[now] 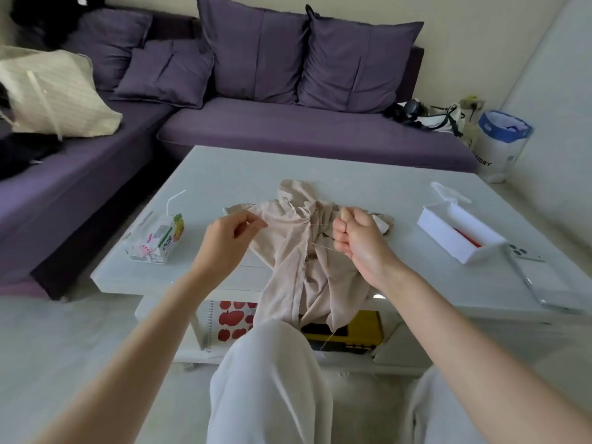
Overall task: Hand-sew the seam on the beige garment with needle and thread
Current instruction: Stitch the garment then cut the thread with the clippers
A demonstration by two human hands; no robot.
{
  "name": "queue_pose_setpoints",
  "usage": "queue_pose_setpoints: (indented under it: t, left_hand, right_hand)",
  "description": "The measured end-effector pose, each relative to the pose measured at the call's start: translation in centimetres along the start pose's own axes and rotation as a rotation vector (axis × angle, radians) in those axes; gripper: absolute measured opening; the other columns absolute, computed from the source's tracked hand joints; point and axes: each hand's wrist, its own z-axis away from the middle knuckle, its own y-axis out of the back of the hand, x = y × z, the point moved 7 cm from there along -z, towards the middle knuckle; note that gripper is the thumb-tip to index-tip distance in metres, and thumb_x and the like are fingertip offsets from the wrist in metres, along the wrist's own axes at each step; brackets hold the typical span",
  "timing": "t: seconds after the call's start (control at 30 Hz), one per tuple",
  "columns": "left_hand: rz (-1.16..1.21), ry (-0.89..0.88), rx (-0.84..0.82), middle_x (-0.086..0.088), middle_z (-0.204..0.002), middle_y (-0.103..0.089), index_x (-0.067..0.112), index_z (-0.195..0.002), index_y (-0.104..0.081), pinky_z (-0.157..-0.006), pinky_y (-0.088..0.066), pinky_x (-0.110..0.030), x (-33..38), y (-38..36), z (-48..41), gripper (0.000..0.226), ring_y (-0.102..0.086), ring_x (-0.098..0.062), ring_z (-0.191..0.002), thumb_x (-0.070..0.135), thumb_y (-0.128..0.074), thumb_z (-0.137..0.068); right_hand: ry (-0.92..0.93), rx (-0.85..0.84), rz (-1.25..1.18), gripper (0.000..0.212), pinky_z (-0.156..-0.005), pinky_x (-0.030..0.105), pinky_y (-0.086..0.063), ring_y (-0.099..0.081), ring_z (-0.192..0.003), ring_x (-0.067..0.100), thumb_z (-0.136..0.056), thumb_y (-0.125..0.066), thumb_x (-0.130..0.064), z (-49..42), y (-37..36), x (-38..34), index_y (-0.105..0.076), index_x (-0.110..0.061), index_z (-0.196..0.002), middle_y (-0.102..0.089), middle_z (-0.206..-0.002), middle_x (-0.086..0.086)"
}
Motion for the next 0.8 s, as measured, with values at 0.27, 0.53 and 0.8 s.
queue_pose_setpoints:
  t: [0.27, 0.53, 0.8]
  left_hand:
    - [0.102, 0.094, 0.159, 0.009, -0.05, -0.038, 0.022, -0.085, -0.067, -0.045, -0.023, -0.023, -3.5, 7.1, 1.4, 0.017, -0.029, -0.007, -0.044, 0.021, -0.053, -0.095]
    - [0.089, 0.142, 0.133, -0.01, -0.067, -0.046, 0.023, -0.078, -0.065, -0.055, -0.032, -0.02, -4.8, 11.3, 2.0, 0.015, -0.04, -0.01, -0.059, 0.018, -0.057, -0.09]
    - [0.024, 0.142, 0.004, -0.004, -0.064, -0.043, 0.012, -0.081, -0.064, -0.057, -0.031, -0.025, -2.8, 8.1, -2.3, 0.011, -0.038, -0.013, -0.059, 0.016, -0.057, -0.089]
  right_hand:
    - [-0.006, 0.047, 0.299, 0.029, -0.052, 0.017, -0.029, -0.03, -0.056, 0.008, -0.102, -0.024, -0.013, -1.5, -3.7, 2.4, -0.036, -0.021, -0.077, -0.035, -0.067, -0.006]
    - [0.044, 0.046, 0.409, 0.019, -0.06, 0.019, -0.03, -0.035, -0.063, 0.007, -0.102, -0.027, -0.013, -3.5, -6.8, 3.5, -0.041, -0.019, -0.09, -0.038, -0.073, -0.004]
    - [0.056, 0.142, 0.378, 0.025, -0.061, 0.02, -0.028, -0.033, -0.063, 0.007, -0.101, -0.025, -0.011, -6.6, -2.0, 2.1, -0.037, -0.02, -0.081, -0.038, -0.076, -0.006]
